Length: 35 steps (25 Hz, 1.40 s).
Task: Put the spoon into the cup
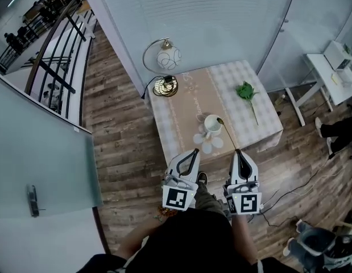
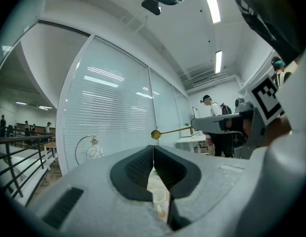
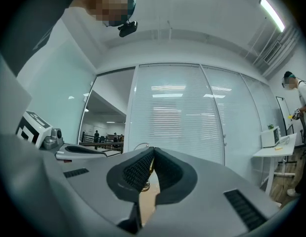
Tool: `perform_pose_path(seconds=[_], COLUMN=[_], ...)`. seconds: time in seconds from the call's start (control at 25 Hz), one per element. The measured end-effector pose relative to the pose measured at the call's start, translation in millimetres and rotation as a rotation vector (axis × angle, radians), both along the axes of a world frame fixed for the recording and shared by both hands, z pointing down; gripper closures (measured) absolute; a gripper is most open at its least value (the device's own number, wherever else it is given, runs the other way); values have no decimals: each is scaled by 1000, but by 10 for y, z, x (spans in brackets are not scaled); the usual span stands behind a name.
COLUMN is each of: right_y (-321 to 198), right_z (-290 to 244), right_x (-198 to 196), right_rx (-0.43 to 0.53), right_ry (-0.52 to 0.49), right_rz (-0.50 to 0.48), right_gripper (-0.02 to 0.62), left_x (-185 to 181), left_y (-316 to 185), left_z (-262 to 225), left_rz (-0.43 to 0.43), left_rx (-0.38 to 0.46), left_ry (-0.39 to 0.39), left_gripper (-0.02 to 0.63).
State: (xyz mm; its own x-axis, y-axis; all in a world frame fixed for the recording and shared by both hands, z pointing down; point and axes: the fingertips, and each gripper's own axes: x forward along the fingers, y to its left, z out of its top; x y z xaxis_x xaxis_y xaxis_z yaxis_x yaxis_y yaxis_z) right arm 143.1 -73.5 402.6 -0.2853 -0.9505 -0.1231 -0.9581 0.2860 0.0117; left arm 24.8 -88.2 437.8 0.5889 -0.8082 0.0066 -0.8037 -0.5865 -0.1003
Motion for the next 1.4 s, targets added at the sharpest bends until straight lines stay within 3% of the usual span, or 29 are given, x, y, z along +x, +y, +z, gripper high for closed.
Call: perform_pose_path(seconds=[0.28,0.56,1.4], right_y=[-888,-1273,-1599], right_z=[-106,-40,213], right_x=[299,377,357], right_rx=[13,-16,-94], right_ry=[32,30,56], right_rz=[-100,-77,0], right_gripper=[588,588,588], left_x=[345,409,285], left_y=[-685,-1031,-1505], left_z=[-59,26,47], left_rz=[-51,-43,4], left_rx=[1,-31,-49], left_ry=[-16,-4,15], left_gripper=[589,589,589])
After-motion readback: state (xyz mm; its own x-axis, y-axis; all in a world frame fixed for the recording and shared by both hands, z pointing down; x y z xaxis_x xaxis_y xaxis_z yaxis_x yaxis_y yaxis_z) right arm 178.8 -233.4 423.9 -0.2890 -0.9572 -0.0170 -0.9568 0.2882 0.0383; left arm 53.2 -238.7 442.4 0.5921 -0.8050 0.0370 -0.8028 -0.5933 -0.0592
